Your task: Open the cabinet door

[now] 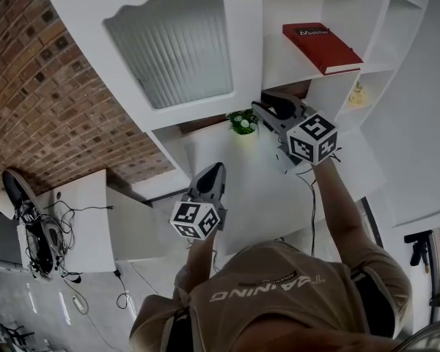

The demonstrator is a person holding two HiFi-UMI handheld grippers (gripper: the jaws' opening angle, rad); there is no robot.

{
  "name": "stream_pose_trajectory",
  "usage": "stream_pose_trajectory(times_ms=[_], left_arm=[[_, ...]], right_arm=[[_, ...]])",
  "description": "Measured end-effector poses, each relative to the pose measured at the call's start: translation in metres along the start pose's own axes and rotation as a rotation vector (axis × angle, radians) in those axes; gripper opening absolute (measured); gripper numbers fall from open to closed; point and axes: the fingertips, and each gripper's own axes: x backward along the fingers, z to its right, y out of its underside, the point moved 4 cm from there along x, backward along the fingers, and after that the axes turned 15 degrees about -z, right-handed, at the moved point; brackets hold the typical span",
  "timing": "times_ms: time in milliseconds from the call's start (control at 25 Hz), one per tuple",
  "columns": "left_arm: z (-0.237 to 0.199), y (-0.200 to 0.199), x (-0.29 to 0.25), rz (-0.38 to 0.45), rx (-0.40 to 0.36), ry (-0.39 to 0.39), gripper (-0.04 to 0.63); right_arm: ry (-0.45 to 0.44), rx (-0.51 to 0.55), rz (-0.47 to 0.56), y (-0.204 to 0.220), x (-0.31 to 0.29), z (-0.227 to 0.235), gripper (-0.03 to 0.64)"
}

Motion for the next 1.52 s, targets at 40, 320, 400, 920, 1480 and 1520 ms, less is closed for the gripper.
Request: stream_pose_trajectory(times_ms=[40,320,400,920,1480,1520], left_arm=[[-0.002,0.001,0.004,-0.004,-0.006,0.002,0.008],[-0.006,0.014,0.016,-0.024,-0.017,0.023,0.008],[-0.004,0.016,0.020,-0.020,-0.014,0.027,0.008],[0.040,0.024,0.060,0.050,-0.035,-0.067,0.008],[0.101,0.060,0.116,0.018,-0.003,-0.243,0.008],[0.104,0.064,0.123,0.011,-0.003,-0.265,0.008]], right_arm=[[0.001,0.005,-0.005,0.000,0.002,-0.003,0.110],[0.040,0.015,0.017,0.005,0.025,-0.026,0.101],[0.045,0.023,0.012,0.005,0.030,-0.032,0.100],[-0.003,0.070,-0.021,0.015,0.063,-0.071,0.078],[-0.129,0.054,0.043,0.019,0.086,-0.114,0.067],[-0.141,0.048,0.054,0.019,0.088,-0.118,0.066]])
